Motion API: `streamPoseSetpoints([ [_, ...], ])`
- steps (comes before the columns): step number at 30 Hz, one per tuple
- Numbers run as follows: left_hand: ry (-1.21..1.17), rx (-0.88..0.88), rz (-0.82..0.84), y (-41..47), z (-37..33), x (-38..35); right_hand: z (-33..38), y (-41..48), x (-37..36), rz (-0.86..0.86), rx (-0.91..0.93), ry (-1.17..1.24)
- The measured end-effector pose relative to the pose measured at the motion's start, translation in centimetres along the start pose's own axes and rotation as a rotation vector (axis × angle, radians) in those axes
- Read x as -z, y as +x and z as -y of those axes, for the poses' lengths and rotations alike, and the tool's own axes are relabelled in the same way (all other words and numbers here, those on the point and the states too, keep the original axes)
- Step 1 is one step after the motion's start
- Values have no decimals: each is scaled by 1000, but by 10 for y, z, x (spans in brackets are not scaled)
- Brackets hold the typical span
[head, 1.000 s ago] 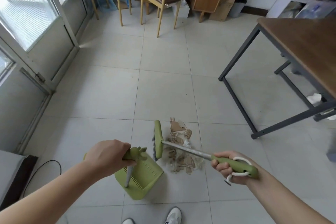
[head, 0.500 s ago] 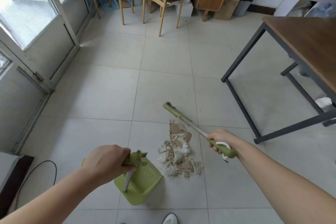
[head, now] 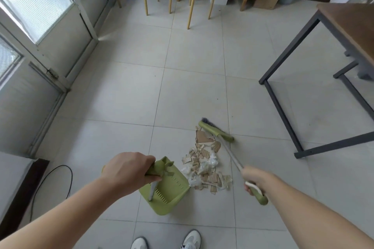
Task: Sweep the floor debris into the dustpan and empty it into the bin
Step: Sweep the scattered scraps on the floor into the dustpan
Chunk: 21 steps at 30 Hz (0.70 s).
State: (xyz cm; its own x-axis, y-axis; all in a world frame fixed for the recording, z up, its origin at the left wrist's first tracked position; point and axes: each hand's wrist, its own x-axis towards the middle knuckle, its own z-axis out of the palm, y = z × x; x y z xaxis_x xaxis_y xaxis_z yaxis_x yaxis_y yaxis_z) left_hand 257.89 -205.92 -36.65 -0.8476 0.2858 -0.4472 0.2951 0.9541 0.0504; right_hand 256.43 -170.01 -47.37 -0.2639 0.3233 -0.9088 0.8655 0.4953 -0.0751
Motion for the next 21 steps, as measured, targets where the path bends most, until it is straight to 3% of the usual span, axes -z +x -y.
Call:
streamPoseSetpoints([
  [6,12,-5,6,-1,-1,-1,-33,-24,-32,8,151,-178],
  [12,-32,-19,-1,-9,2,-5,-60,-45,-37,48,160,-265],
  [21,-58,-52,-9,-27,4,-19,-90,-87,-66,241,132,-298],
])
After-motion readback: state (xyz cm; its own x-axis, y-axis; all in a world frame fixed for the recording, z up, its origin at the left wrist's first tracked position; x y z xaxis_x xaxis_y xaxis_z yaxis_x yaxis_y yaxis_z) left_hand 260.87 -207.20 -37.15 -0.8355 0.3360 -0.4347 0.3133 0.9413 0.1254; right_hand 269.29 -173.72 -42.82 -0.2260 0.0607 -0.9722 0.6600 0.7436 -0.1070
